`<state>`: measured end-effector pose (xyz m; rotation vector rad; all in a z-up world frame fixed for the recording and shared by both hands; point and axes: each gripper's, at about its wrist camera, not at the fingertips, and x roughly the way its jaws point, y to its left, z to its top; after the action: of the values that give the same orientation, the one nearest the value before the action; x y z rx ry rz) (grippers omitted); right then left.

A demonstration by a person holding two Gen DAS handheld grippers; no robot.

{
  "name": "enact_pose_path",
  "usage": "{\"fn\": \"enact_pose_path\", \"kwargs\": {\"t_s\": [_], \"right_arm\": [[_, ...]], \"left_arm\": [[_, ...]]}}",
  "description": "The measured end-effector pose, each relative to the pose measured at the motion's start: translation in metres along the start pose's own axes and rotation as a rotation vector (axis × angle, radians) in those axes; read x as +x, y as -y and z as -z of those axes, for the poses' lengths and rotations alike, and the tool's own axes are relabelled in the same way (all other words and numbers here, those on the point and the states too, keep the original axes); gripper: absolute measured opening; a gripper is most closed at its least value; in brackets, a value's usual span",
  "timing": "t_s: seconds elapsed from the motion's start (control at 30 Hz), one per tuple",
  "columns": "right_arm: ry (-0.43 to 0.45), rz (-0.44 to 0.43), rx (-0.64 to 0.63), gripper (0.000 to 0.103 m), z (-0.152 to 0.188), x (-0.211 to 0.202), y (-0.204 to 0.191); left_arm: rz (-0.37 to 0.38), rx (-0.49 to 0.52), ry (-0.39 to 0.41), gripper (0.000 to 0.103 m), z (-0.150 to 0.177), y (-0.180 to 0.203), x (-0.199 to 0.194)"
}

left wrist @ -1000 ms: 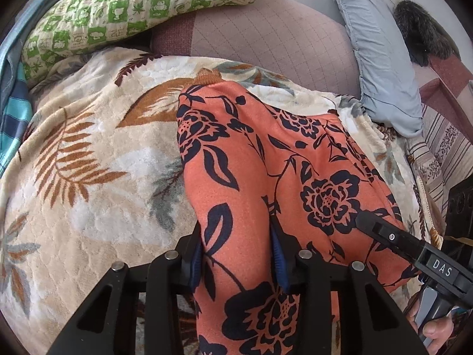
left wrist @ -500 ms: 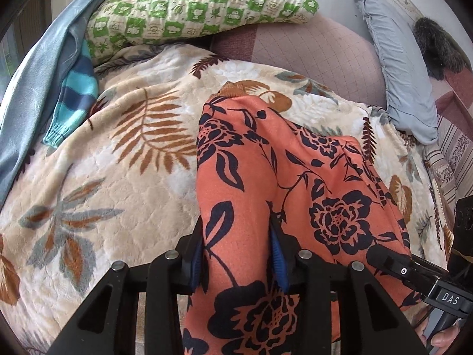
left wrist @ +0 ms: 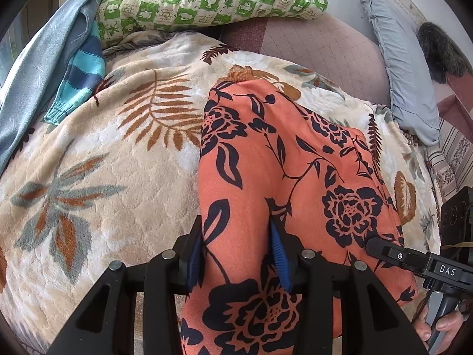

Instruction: Fold small clothes

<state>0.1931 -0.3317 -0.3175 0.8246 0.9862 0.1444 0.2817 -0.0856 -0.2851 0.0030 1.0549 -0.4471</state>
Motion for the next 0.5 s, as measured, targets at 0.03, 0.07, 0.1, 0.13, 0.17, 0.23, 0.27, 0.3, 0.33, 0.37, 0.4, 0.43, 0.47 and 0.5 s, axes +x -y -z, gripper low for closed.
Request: {"fn": "enact_pose_path", "kwargs": {"t_s": [0.03,0.07,0.1,0.13,0.17,0.23,0.27,0.3,0.33,0.37,0.4,0.43,0.47,0.5], "right_arm": [[-0.006,-0.003,0.011,0.048,0.0,0.002,0.004],[-0.008,0.001,0.016,0.051,0.0,0.004,0.008],[-0.001,0.002,0.013,0.057,0.001,0.005,0.01],[0.008,-0.001,0.003,0.057,0.002,0.005,0.011],[0.019,0.003,-0.013,0.057,0.004,0.004,0.011],[0.046,0.015,-0.044,0.057,0.01,0.004,0.009],[0.061,0.015,-0.047,0.058,0.013,0.002,0.01],[0.077,0.017,-0.048,0.058,0.015,0.001,0.009],[0.092,0.021,-0.051,0.059,0.019,-0.001,0.009],[0.106,0.035,-0.058,0.06,0.022,-0.004,0.007],[0.119,0.057,-0.067,0.063,0.027,-0.007,0.005],[0.132,0.085,-0.081,0.066,0.032,-0.011,0.001],[0.145,0.117,-0.093,0.067,0.038,-0.014,-0.001],[0.16,0.145,-0.099,0.07,0.044,-0.018,-0.004]], "left_arm": [[-0.012,0.01,0.0,0.047,0.001,0.001,0.002],[-0.021,0.017,0.001,0.049,0.002,0.002,0.004],[-0.027,0.02,0.001,0.051,0.003,0.003,0.005],[-0.033,0.023,0.003,0.052,0.004,0.003,0.006],[-0.038,0.026,0.005,0.054,0.005,0.003,0.006],[-0.032,0.0,-0.015,0.06,0.006,-0.001,0.006],[-0.019,-0.025,-0.029,0.063,0.006,-0.004,0.004],[-0.005,-0.042,-0.037,0.063,0.008,-0.007,0.0],[0.0,-0.036,-0.034,0.063,0.011,-0.007,-0.007],[-0.011,-0.011,-0.021,0.064,0.016,-0.007,-0.016],[-0.035,0.027,0.0,0.068,0.021,-0.005,-0.027],[-0.07,0.069,0.028,0.07,0.027,-0.004,-0.038],[-0.109,0.108,0.058,0.072,0.034,-0.005,-0.05],[-0.141,0.14,0.085,0.075,0.041,-0.006,-0.061]]}}
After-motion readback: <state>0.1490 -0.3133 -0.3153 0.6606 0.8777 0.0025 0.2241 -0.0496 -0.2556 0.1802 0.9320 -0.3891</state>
